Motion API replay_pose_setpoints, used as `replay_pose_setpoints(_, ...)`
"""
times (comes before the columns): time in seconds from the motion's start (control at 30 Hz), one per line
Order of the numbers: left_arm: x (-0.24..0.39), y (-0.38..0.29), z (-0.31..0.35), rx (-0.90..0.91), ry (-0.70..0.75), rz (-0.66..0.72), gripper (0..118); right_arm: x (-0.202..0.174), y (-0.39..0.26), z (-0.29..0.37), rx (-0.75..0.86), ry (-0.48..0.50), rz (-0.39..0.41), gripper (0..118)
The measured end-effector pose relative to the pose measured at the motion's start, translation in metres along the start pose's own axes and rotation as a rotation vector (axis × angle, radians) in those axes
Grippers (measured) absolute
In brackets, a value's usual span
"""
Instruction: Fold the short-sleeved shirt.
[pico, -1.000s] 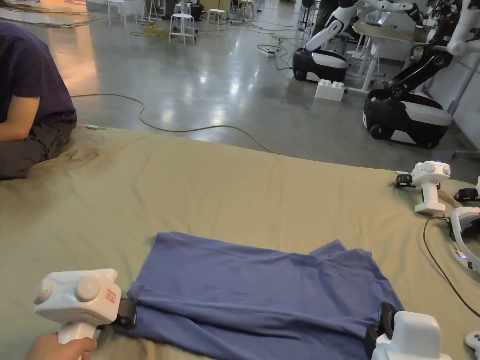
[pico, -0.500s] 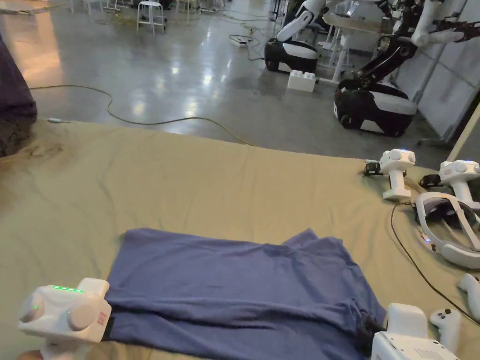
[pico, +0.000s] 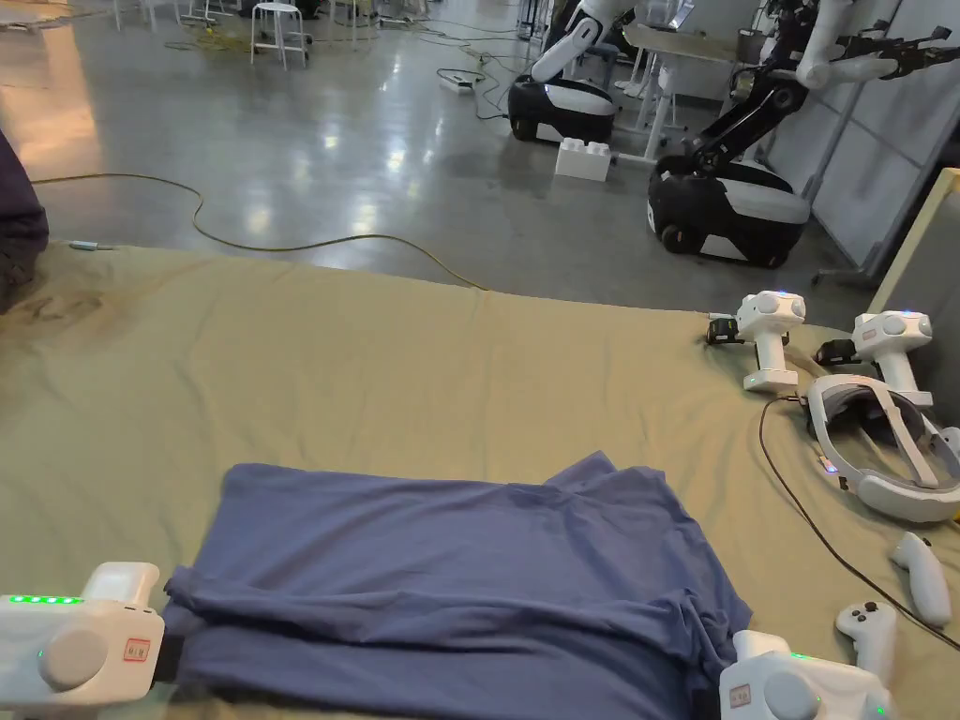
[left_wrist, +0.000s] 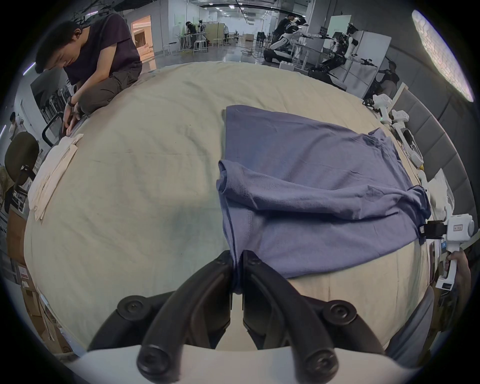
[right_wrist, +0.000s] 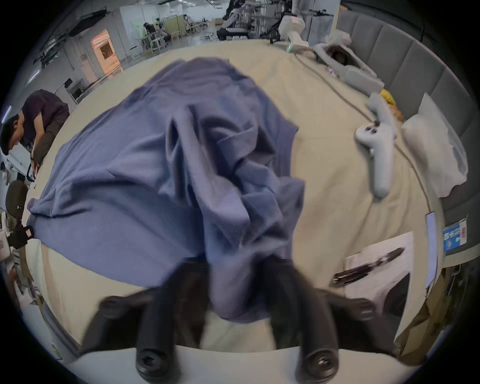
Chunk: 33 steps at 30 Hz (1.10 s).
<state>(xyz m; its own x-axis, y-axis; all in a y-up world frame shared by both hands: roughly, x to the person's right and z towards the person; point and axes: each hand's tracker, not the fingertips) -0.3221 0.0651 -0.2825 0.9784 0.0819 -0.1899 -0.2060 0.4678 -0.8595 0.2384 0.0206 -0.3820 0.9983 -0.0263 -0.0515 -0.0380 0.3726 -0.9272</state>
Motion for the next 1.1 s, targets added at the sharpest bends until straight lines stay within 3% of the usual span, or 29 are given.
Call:
replay_pose_setpoints(0.07,-0.002,-0.001,-0.001,-0.003,0.0,0.0,8,-0.008,-0.006,0.005,0.028,-0.001,0.017,8)
replay_pose_setpoints(0.1,-0.002,-0.005,-0.001,0.0,-0.003,0.003,8,-0.012,-0.007,0.007,0.04,-0.004,0.052,6)
replay_pose_setpoints(0.2,-0.006,-0.008,0.002,0.012,-0.016,0.007,8,-0.013,-0.001,0.008,0.059,-0.054,0.156,5)
replay_pose_setpoints(0.47,-0.012,-0.028,0.046,0.06,-0.023,-0.018,8,-0.02,-0.024,0.086,0.149,-0.069,0.235,5)
replay_pose_setpoints(0.67,-0.025,-0.079,0.068,0.002,-0.043,-0.004,8,-0.013,-0.072,0.113,0.092,-0.049,0.246,5)
replay_pose_setpoints(0.87,-0.03,-0.134,0.047,-0.129,-0.03,0.002,8,-0.013,-0.124,0.088,-0.019,-0.071,0.252,5)
replay_pose_setpoints(1.03,-0.023,-0.137,0.037,-0.116,-0.011,0.02,8,-0.014,-0.136,0.06,-0.031,-0.09,0.234,5)
replay_pose_setpoints(1.1,-0.018,-0.13,0.039,-0.11,0.019,0.011,19,-0.024,-0.13,0.074,-0.008,-0.105,0.253,15)
